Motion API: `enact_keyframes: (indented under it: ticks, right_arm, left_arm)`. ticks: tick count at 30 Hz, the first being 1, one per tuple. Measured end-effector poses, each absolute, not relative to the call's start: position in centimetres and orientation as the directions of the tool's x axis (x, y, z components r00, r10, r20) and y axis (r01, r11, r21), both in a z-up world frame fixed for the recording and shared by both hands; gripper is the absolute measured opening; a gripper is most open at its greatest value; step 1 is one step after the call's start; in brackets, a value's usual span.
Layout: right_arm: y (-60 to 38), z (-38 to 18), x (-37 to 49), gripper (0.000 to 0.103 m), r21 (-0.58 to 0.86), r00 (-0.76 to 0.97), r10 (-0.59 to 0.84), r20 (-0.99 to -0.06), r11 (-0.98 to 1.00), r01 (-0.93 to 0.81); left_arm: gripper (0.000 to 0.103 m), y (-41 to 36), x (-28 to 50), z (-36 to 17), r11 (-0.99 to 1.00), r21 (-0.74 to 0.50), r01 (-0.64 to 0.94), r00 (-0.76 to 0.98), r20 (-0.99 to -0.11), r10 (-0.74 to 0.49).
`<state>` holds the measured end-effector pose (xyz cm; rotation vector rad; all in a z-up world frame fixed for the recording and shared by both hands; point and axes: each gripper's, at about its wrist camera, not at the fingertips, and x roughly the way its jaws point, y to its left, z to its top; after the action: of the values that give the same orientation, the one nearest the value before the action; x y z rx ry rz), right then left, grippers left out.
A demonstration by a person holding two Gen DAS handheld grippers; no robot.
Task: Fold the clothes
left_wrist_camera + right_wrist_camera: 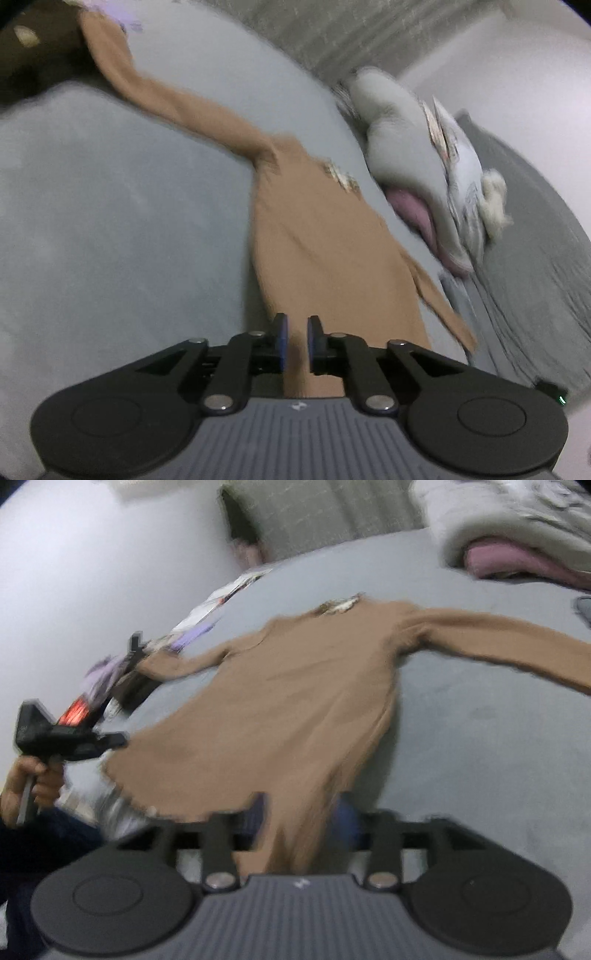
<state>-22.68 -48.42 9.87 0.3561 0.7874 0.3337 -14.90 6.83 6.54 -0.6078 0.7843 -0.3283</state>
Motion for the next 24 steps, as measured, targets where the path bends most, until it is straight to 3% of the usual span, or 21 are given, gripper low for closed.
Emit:
enact_keyframes:
  ticks: [1,7,12,17,20,21,24]
  right_arm:
    - [-49.4,9.9,-22.5,0.079,0.455,0.691,0.39,-0.608,0.885,-0.1]
    - [-56.3,8.9,-21.2,0.079,0.58,0.792,0.165,-0.588,0.768,0.271]
    - [-61.6,8.1,-19.9,0.079,0.565,0.793,-0.123,-0.597,0.637,0.525]
    - [-63.4,5.7,-17.5,0.079,0.487,0.708,-0.301,-0.639,0.553,0.675]
    - [-63.4,4.9,-16.2,0.079,0.499,0.707,-0.355,-0.611,0.521,0.692]
    - [-63.4,4.7,-15.8,0.075,0.512,0.715,-0.361,-0.599,0.513,0.688]
    - [-63.5,4.5,-15.2,0.025,0.537,0.719,-0.367,-0.59,0.488,0.689]
  left_arm:
    - [0.021,7.3,-14.4,6.4,0.784,-0.62,0.033,0.679,-0.561,-0.473]
    - [0.023,9.3,-9.8,6.2,0.766,-0.636,-0.095,0.74,-0.559,-0.373]
    - [0.036,10.7,-4.2,7.2,0.801,-0.572,-0.176,0.824,-0.531,-0.198]
    - [0.037,12.4,0.3,5.2,0.762,-0.592,-0.262,0.823,-0.55,-0.144]
    - [0.038,13.1,1.5,3.6,0.738,-0.6,-0.308,0.814,-0.567,-0.121]
    - [0.039,13.4,2.0,3.1,0.73,-0.603,-0.322,0.814,-0.57,-0.112]
    - [0.04,14.2,3.0,1.8,0.708,-0.608,-0.358,0.813,-0.576,-0.084]
